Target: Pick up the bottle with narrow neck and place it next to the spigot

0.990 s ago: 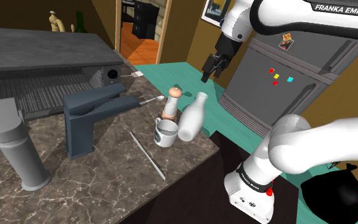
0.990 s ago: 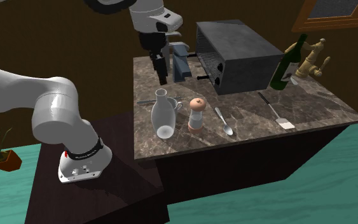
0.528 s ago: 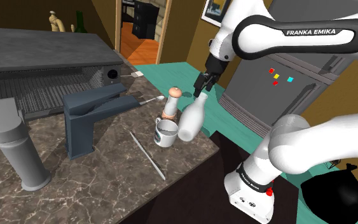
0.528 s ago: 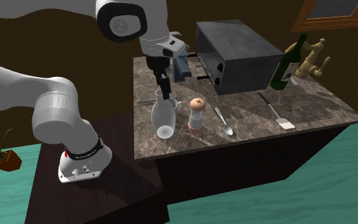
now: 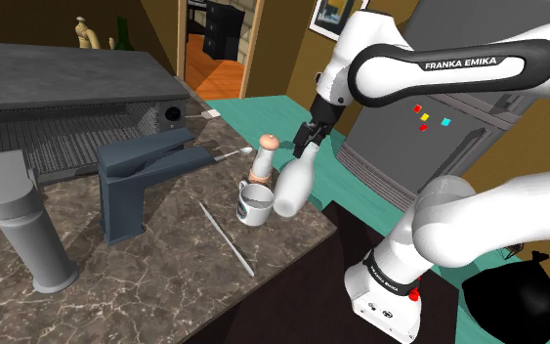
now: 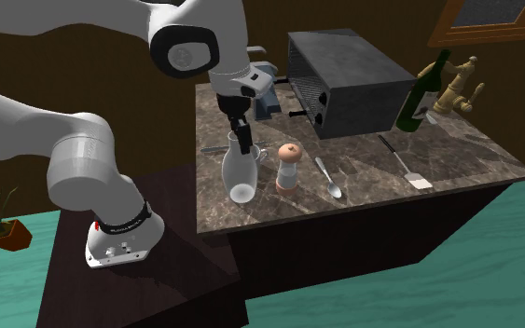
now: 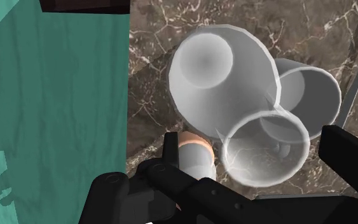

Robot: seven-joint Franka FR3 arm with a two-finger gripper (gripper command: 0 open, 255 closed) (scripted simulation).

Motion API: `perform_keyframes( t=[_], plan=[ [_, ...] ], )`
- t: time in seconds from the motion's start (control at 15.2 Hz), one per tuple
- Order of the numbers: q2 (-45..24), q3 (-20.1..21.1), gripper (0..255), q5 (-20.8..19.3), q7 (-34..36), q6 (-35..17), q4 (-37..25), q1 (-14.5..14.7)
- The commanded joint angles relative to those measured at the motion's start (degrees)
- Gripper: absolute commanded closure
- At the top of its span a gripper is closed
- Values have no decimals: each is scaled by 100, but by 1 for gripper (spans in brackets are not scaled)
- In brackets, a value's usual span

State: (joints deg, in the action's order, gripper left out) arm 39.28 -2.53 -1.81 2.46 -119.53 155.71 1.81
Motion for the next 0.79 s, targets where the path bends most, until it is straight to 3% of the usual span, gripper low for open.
perform_keyframes(
  t=[0.0,0.2,0.26,0.73],
  plan=[
    [-1,-1,0,0,0,-9,7,0],
    [-1,0,0,0,0,-8,6,0],
    [-1,0,255,0,0,-8,6,0],
    [-5,1,255,1,1,-8,3,1]
  ],
)
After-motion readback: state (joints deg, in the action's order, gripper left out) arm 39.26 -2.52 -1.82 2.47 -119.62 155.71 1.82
